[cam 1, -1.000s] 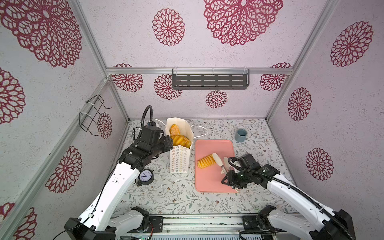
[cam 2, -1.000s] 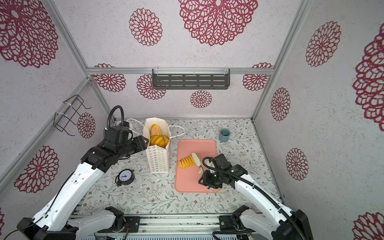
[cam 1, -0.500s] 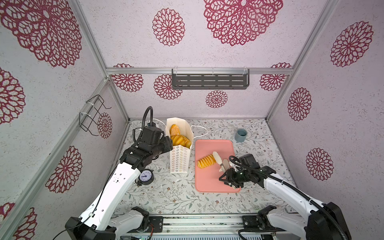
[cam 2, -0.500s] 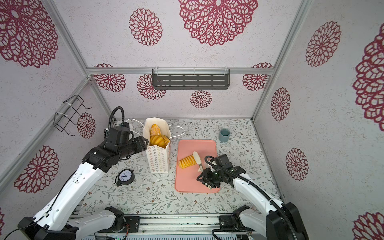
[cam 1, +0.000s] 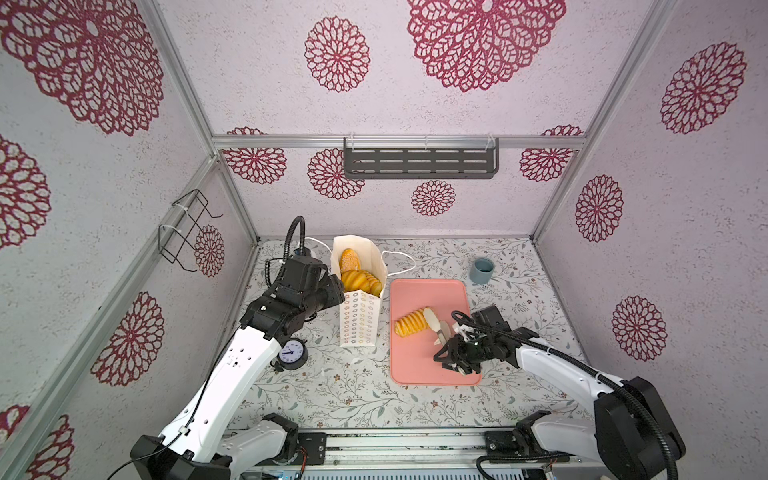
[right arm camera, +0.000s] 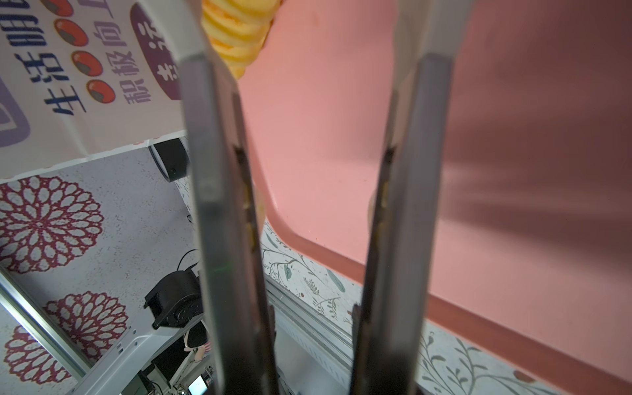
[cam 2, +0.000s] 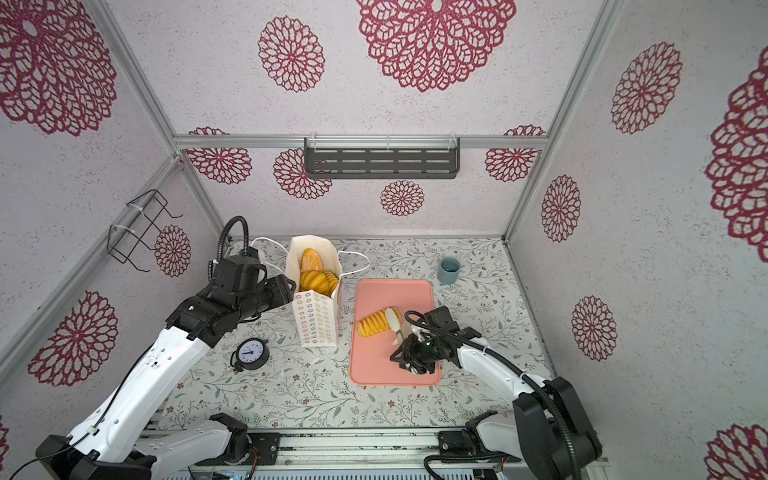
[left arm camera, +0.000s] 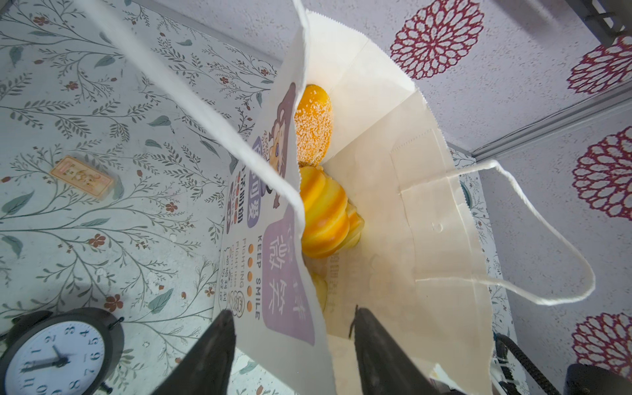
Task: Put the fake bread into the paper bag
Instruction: 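Close the tongs around the ridged yellow roll with the right gripper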
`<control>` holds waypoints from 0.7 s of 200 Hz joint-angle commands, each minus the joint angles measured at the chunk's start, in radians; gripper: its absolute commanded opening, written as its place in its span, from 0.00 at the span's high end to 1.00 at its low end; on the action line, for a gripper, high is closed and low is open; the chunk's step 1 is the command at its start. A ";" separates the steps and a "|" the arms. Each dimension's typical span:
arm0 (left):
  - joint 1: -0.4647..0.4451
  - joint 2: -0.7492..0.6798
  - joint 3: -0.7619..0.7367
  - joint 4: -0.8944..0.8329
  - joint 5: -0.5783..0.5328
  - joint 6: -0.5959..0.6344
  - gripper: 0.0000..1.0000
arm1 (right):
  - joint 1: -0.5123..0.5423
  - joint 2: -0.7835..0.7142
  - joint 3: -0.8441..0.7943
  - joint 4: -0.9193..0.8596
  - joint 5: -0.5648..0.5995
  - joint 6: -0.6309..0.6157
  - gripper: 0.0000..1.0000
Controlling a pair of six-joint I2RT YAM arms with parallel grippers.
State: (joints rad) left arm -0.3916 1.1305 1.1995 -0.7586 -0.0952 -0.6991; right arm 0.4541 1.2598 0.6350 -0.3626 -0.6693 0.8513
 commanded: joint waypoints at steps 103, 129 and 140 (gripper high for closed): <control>0.027 -0.026 -0.022 0.036 0.020 0.017 0.41 | -0.007 0.087 0.093 0.060 0.010 -0.029 0.86; 0.030 -0.024 -0.014 0.032 0.023 0.017 0.41 | -0.022 0.030 0.096 0.014 0.036 -0.045 0.93; 0.031 -0.025 -0.012 0.031 0.023 0.017 0.41 | -0.031 0.001 0.100 -0.010 0.047 -0.055 0.96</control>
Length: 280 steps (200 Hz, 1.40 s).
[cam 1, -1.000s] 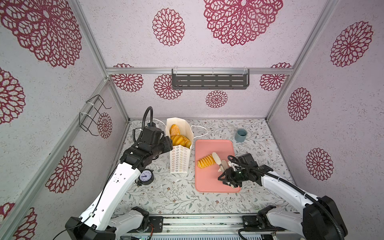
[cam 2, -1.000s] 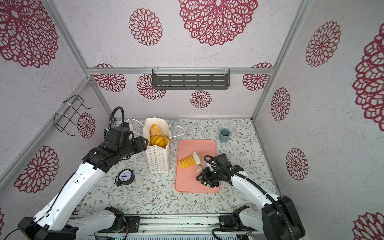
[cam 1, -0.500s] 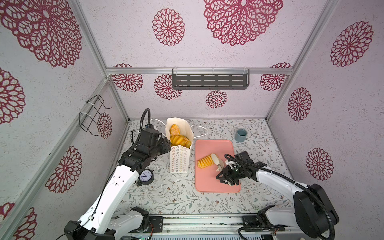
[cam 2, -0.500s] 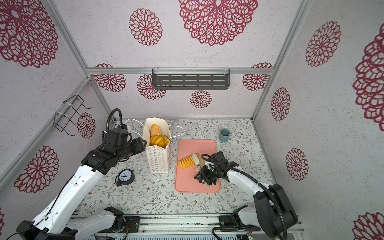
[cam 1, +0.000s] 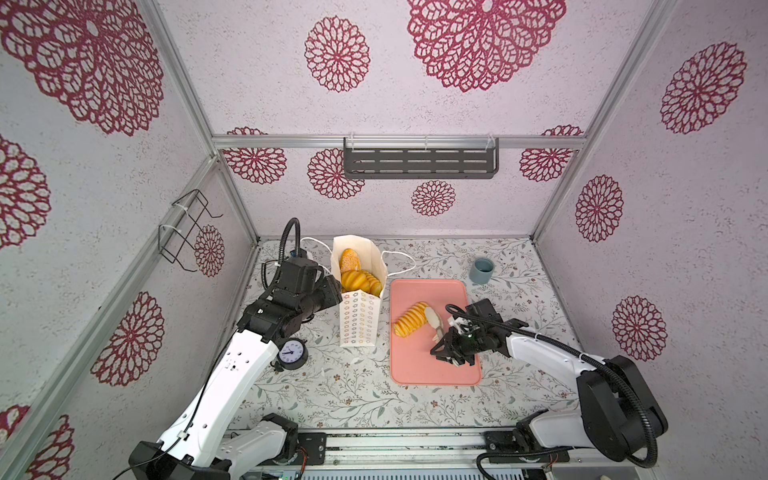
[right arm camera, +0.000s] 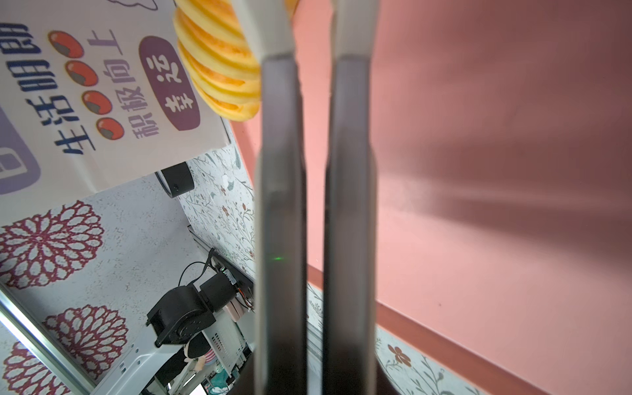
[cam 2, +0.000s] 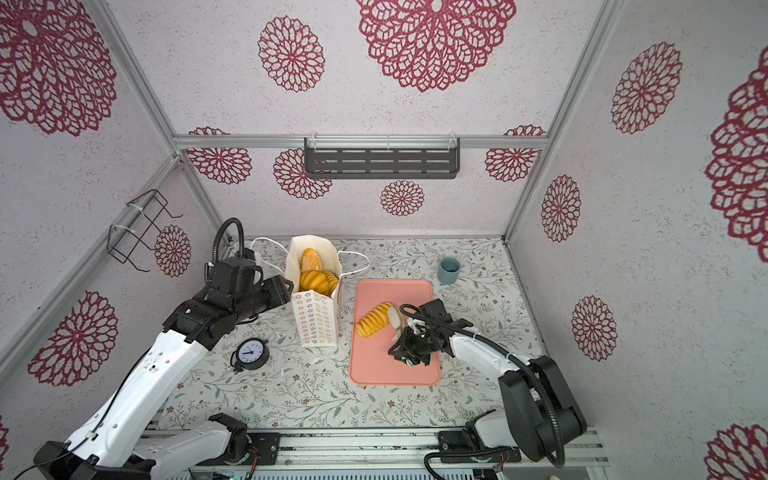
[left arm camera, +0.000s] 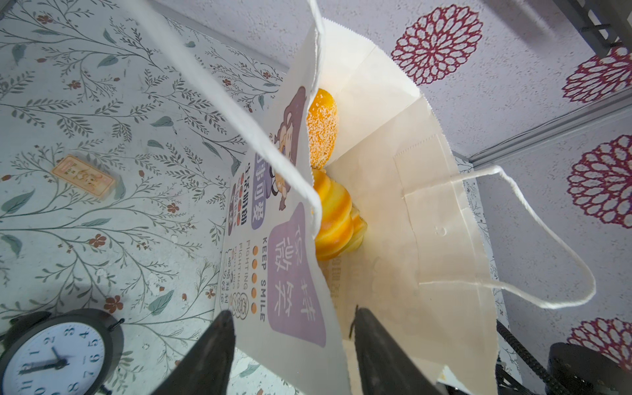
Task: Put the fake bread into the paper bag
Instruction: 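Close the tongs around the ridged yellow roll with the right gripper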
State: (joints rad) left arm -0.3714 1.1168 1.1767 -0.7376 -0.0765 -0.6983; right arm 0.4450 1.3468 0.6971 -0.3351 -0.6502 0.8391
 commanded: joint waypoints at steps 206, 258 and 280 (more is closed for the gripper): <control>0.014 -0.033 0.001 0.012 0.024 -0.015 0.14 | -0.027 -0.160 -0.001 -0.090 0.021 -0.076 0.64; 0.014 -0.031 -0.010 0.026 0.023 -0.011 0.14 | -0.013 -0.063 0.031 -0.046 0.006 -0.064 0.57; 0.015 -0.036 -0.018 0.036 0.021 -0.009 0.14 | -0.003 -0.016 0.060 -0.041 0.005 -0.066 0.57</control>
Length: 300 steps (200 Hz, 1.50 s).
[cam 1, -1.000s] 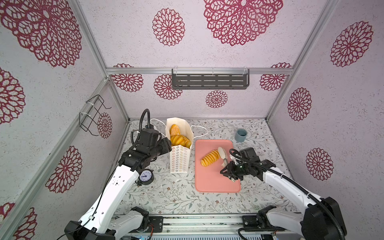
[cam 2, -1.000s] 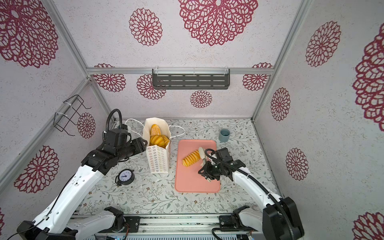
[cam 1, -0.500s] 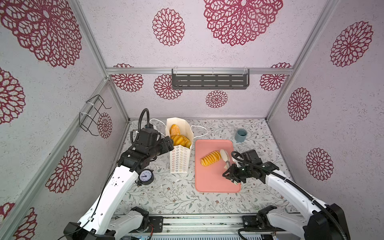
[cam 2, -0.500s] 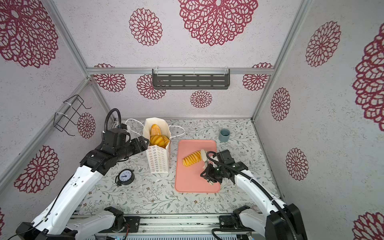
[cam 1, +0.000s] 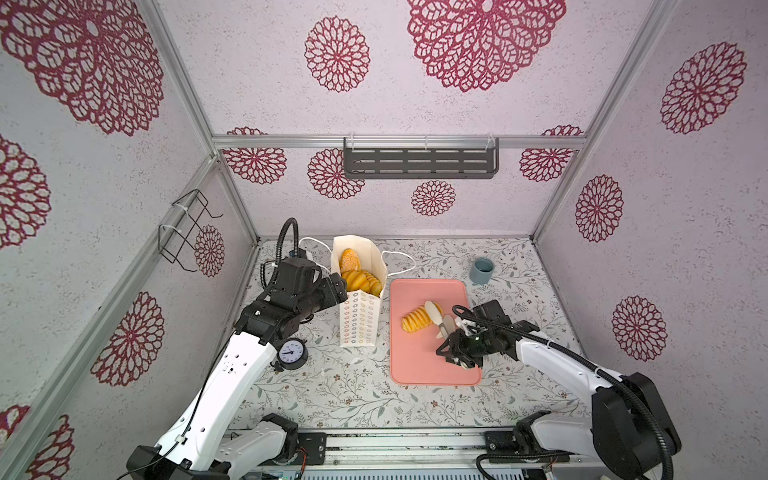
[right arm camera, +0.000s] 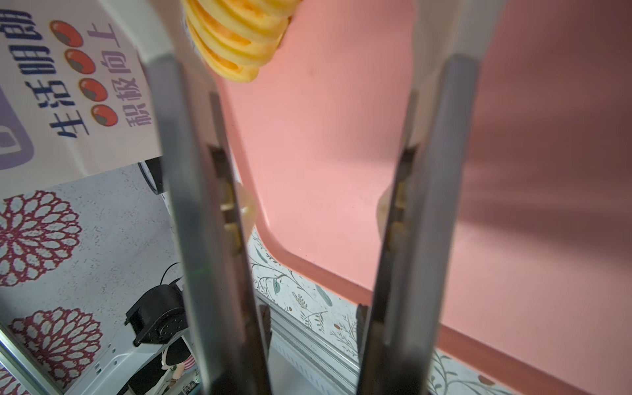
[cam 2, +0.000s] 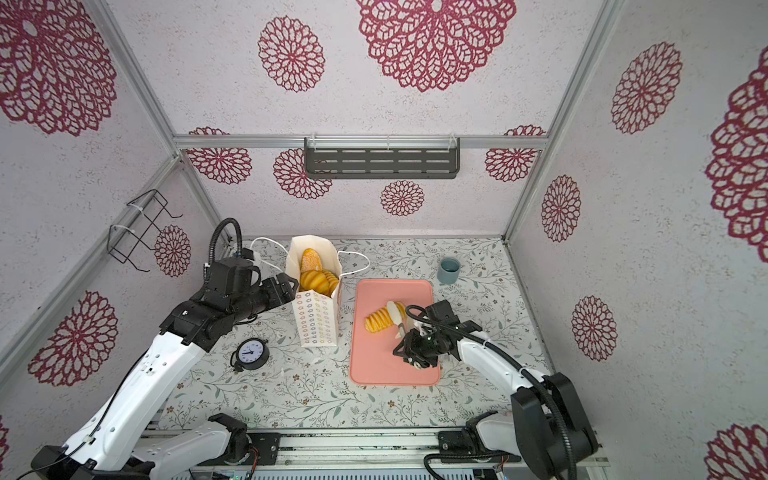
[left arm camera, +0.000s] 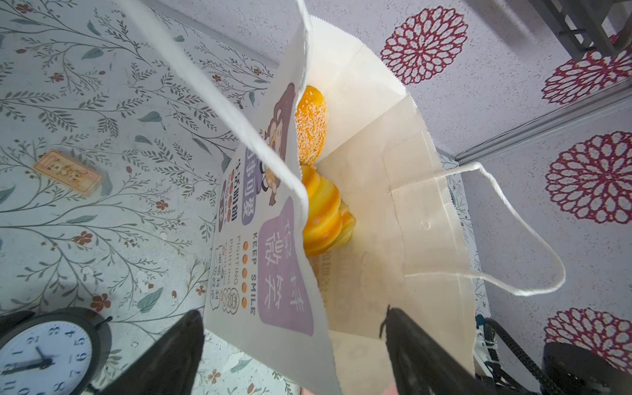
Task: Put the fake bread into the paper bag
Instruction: 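Close the tongs around the ridged yellow roll with the right gripper, then lift the ridged roll and lower it into the paper bag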
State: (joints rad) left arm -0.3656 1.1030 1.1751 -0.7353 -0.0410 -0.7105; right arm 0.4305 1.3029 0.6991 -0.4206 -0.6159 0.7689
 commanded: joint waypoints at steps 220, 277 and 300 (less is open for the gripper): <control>0.094 -0.067 -0.068 0.076 0.092 0.013 0.13 | 0.054 0.106 0.165 0.004 0.093 -0.020 1.00; 0.095 -0.065 -0.028 0.062 0.107 -0.009 0.13 | 0.051 -0.089 0.145 -0.079 0.176 -0.043 1.00; 0.094 -0.065 -0.026 0.060 0.113 -0.023 0.13 | 0.051 -0.167 0.160 -0.142 0.224 -0.071 1.00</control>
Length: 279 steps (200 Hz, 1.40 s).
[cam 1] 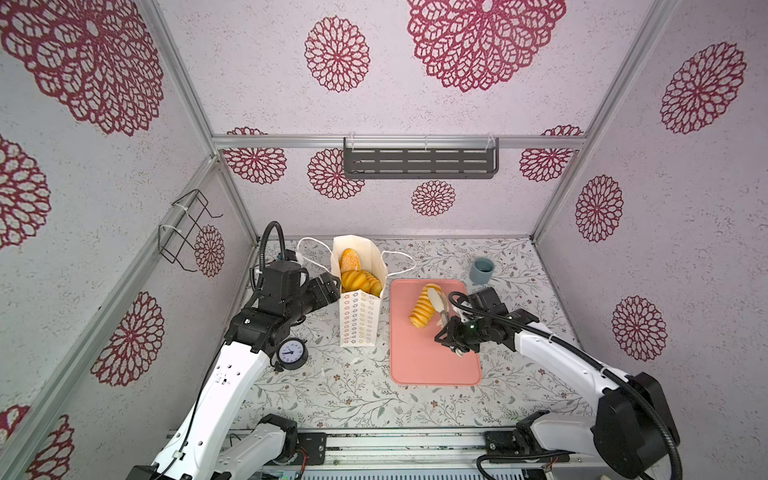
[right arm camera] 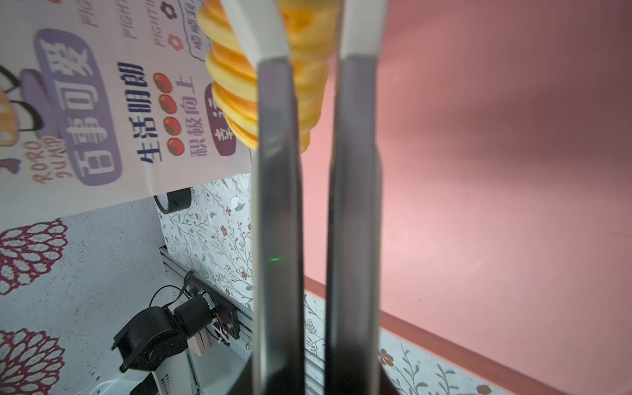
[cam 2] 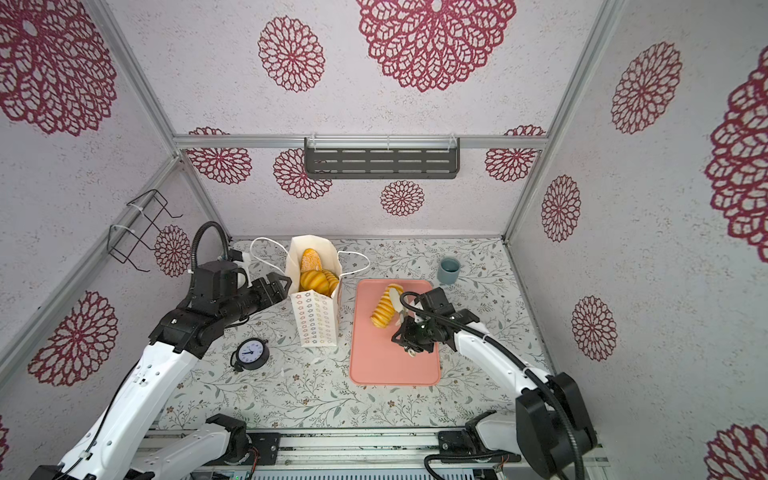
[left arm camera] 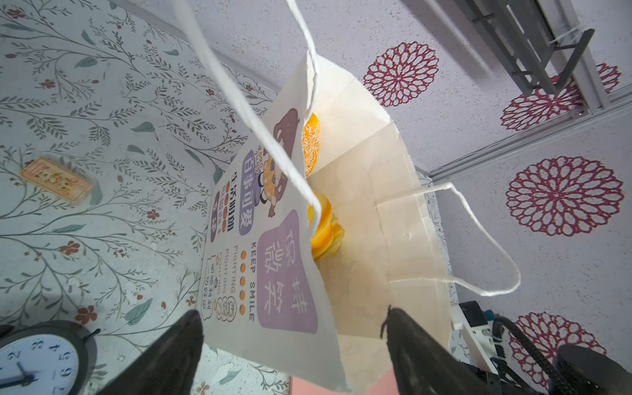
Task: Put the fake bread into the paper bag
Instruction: 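Lift the ridged roll and lower it into the paper bag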
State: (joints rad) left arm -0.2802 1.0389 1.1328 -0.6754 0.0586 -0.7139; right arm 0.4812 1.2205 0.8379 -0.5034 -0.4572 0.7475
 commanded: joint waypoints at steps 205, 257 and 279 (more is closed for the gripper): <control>0.004 0.076 0.018 0.033 0.037 -0.067 0.34 | 0.395 0.337 0.955 -0.319 0.421 -0.322 1.00; 0.004 0.074 0.013 0.033 0.022 -0.064 0.35 | 0.416 0.351 0.972 -0.334 0.436 -0.334 0.87; 0.005 0.074 0.015 0.032 0.017 -0.061 0.35 | 0.418 0.349 0.988 -0.334 0.435 -0.339 0.68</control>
State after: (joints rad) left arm -0.2794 1.1130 1.1473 -0.6697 0.0914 -0.7757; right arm 0.8940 1.6100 1.7615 -0.8738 -0.0513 0.4370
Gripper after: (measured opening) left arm 0.655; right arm 0.278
